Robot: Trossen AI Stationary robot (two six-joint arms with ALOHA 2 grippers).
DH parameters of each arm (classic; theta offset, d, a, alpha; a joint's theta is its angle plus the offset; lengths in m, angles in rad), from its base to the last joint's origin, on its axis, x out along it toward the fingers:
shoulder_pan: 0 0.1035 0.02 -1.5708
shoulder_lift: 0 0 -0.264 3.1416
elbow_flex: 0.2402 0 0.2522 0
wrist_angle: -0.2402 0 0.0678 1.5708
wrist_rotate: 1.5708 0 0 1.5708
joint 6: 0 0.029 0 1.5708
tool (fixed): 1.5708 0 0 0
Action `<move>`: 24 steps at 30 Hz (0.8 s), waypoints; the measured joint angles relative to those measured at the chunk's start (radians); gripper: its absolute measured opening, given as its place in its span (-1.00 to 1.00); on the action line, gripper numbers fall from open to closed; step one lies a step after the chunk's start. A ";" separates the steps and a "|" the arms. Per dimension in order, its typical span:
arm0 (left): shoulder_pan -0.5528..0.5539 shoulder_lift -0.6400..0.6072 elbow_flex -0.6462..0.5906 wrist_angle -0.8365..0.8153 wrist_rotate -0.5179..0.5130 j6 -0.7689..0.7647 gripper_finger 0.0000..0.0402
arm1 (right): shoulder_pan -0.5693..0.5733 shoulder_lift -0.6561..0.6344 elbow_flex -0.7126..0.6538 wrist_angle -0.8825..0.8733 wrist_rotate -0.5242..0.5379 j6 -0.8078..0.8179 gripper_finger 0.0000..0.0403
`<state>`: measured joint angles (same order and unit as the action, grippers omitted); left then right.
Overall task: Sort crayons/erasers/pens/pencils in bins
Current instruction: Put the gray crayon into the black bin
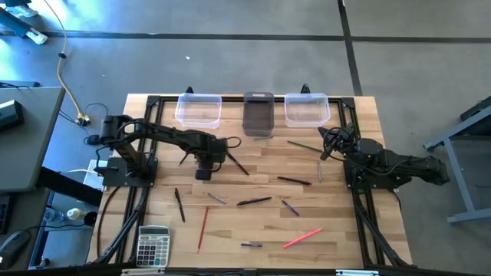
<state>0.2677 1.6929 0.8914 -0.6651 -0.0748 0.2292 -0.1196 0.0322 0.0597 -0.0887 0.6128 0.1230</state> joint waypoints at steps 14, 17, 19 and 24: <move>-0.003 0.011 0.001 -0.001 0.037 0.009 -0.97 | 0.000 0.000 0.000 0.000 0.000 0.000 -1.00; -0.002 0.009 0.016 -0.023 0.037 0.001 -0.98 | 0.000 0.000 0.000 0.000 0.000 0.000 -1.00; -0.005 0.009 0.035 -0.046 0.032 0.000 -0.97 | 0.000 0.000 0.000 0.000 0.000 0.000 -1.00; -0.008 -0.019 0.113 -0.090 0.021 -0.009 -0.97 | 0.000 0.000 0.000 0.000 0.000 0.000 -1.00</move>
<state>0.2596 1.6743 1.0039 -0.7552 -0.0534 0.2199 -0.1196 0.0323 0.0597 -0.0888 0.6128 0.1228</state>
